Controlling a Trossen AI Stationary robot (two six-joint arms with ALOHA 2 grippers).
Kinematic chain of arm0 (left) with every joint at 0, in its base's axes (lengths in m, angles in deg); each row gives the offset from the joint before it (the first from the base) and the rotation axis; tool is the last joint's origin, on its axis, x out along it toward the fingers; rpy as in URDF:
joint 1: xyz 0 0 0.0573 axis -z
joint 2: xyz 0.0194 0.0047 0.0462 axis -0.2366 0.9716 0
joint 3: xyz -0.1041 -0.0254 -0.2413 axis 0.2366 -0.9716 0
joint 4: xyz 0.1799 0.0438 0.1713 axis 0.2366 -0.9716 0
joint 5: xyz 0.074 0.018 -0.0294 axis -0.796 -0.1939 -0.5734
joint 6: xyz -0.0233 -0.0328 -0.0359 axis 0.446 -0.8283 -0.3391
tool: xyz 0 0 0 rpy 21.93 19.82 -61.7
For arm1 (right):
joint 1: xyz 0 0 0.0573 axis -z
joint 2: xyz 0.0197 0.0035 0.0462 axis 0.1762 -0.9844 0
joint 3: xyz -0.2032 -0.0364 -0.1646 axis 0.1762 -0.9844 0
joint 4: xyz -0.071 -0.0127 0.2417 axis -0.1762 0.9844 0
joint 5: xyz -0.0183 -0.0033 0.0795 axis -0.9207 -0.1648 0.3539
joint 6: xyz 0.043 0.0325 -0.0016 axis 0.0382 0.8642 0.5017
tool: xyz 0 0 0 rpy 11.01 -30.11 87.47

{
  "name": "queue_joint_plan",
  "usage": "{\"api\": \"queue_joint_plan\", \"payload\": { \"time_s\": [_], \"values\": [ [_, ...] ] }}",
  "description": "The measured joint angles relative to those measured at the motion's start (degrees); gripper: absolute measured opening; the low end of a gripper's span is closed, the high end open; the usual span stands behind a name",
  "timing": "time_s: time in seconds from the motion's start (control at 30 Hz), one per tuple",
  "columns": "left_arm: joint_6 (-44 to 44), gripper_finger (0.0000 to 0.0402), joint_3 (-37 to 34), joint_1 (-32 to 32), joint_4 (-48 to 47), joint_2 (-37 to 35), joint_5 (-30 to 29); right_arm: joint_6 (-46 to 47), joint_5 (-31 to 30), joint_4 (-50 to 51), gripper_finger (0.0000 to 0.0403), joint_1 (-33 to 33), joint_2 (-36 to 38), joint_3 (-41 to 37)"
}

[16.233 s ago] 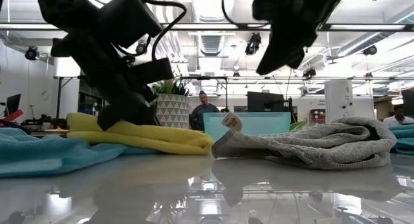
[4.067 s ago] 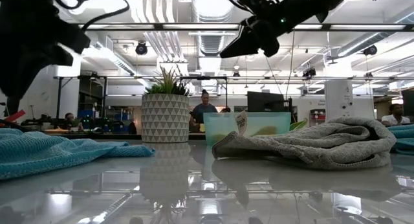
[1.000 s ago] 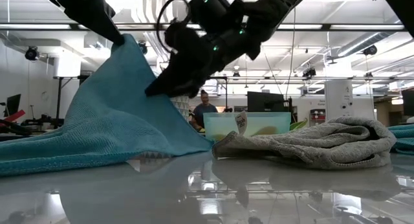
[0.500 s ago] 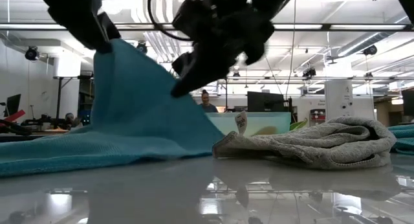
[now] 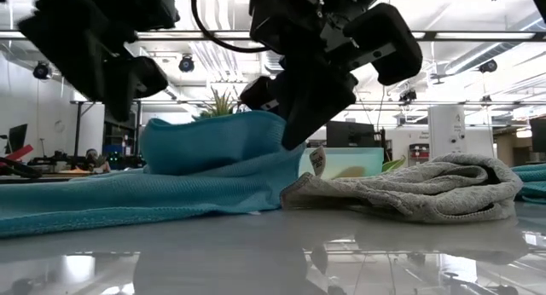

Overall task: Fold microfiber towels
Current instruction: Fold the left blue microfiber cloth

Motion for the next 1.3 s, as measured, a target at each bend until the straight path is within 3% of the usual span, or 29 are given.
{"api": "queue_joint_plan", "payload": {
  "time_s": [0.1,0.27,0.47,0.6,0.8,1.03,1.17,1.3],
  "values": [
    [0.97,0.0147,0.06,-0.71,-0.37,-1.32,-1.69,-0.18,-0.06,0.04,0.0008,0.01,0.00,0.00],
    [7.01,0.0136,-0.29,-2.84,4.21,-1.21,-9.56,-0.18,-0.03,-0.32,0.0008,0.01,0.00,0.00],
    [10.06,0.0132,-1.07,-6.46,8.73,1.40,-12.45,-0.21,-0.03,-0.39,0.0008,0.03,0.00,0.00],
    [11.91,0.0132,-1.08,-8.92,3.40,2.39,-16.65,-0.21,-0.03,-0.63,0.0008,0.03,0.00,0.00],
    [14.04,0.0137,-1.90,-13.72,-1.01,2.45,-18.00,-0.35,-0.05,-0.74,0.0008,0.03,0.00,0.00],
    [18.02,0.0173,-6.90,-18.26,-1.47,2.40,-19.61,-0.79,-0.05,-0.74,0.0008,0.03,0.00,0.00],
    [19.96,0.0191,-9.37,-19.60,-1.28,2.40,-22.90,-0.80,-0.03,-0.74,0.0008,0.05,0.00,0.00],
    [19.84,0.0193,-10.09,-20.00,-1.22,2.40,-22.12,-1.43,-0.05,-0.74,0.0008,0.15,0.00,0.02]
  ]
}}
